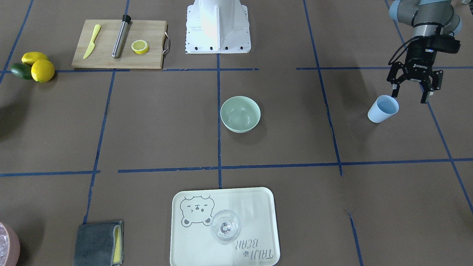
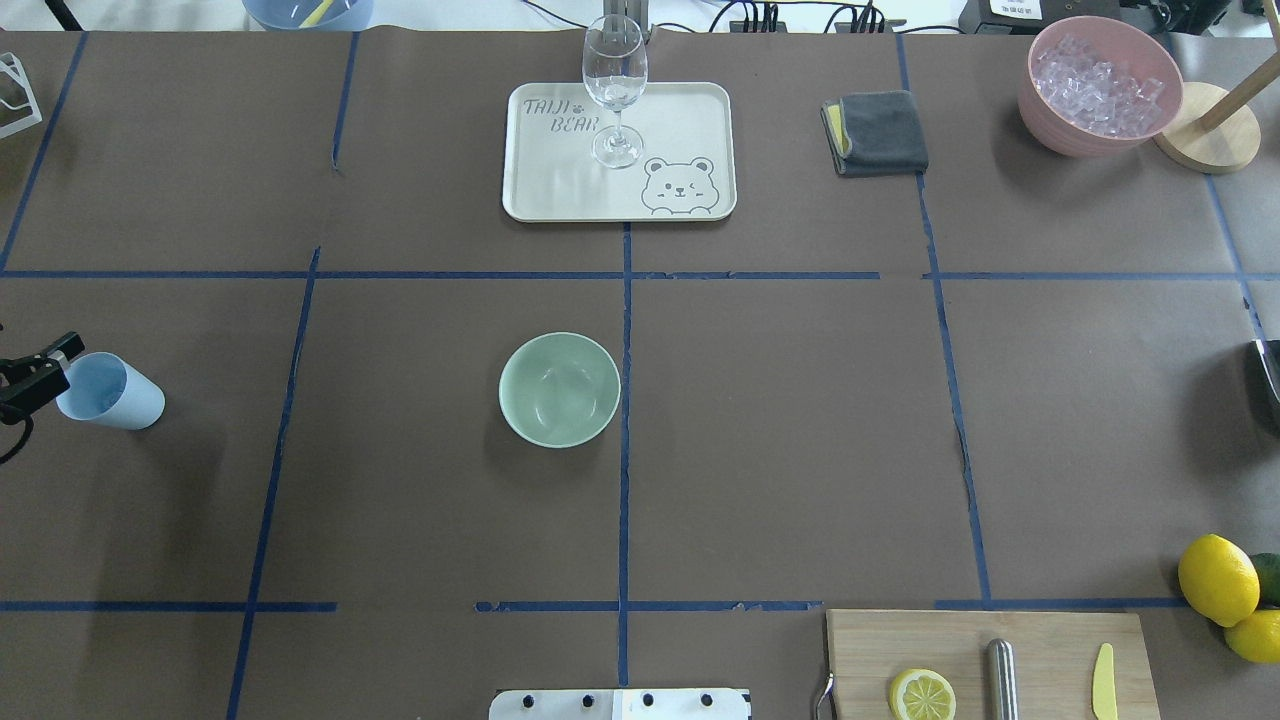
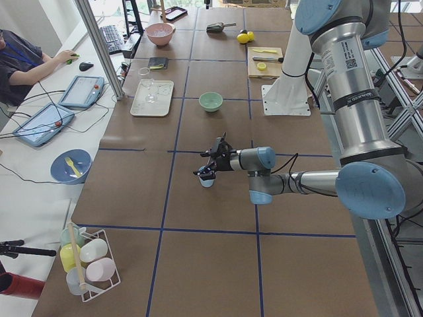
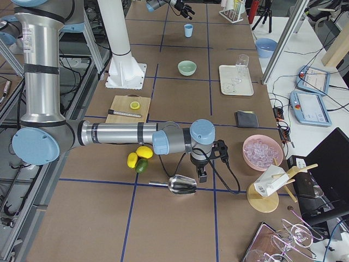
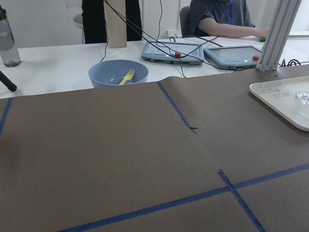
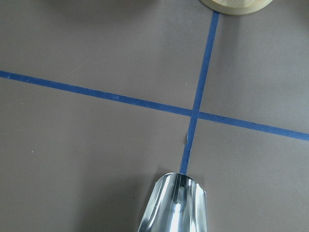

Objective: Pour ice into bowl

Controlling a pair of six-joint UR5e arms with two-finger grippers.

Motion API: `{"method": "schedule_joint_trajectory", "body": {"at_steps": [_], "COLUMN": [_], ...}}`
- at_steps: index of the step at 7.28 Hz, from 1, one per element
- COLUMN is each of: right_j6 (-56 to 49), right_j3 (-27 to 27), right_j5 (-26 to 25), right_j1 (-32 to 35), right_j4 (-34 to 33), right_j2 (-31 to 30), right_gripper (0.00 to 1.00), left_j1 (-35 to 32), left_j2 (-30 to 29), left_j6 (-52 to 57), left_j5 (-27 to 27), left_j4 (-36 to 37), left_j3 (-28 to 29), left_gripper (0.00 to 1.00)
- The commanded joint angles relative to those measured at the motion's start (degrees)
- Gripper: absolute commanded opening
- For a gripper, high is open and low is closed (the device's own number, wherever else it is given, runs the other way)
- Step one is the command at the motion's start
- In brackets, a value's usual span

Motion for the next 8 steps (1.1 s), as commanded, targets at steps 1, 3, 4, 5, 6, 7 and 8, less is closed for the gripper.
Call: {"method": "schedule_joint_trajectory", "body": {"at_steps": [1, 3, 4, 5, 6, 7, 8], "right_j6": [0.03, 0.03, 0.03, 0.03, 0.03, 0.03, 0.03], "right_j3": [0.22, 0.22, 0.13, 0.13, 0.13, 0.04, -0.04], "right_j5": [0.0, 0.0, -0.09, -0.09, -0.09, -0.17, -0.26], "right_j1": [0.01, 0.01, 0.01, 0.01, 0.01, 0.01, 0.01], "right_j4": [0.0, 0.0, 0.0, 0.0, 0.0, 0.0, 0.0], "right_j2": [-0.34, -0.34, -0.26, -0.34, -0.26, -0.34, -0.34], "right_gripper": [1.0, 1.0, 1.0, 1.0, 1.0, 1.0, 1.0], "left_j1": [10.07, 11.25, 11.6, 12.21, 13.35, 13.97, 14.24], "left_j2": [0.13, -0.05, -0.14, -0.49, -0.84, -1.1, -1.8], "left_j6": [-6.41, -7.14, -7.4, -7.83, -8.45, -8.54, -8.54], "left_j5": [12.19, 16.0, 16.54, 16.9, 18.38, 18.57, 18.66], "left_j4": [0.3, 0.22, 0.3, 0.3, 0.3, 0.3, 0.3], "left_j3": [1.76, 4.31, 4.41, 5.11, 5.98, 6.16, 6.95], "left_gripper": [1.0, 1.0, 1.0, 1.0, 1.0, 1.0, 1.0]}}
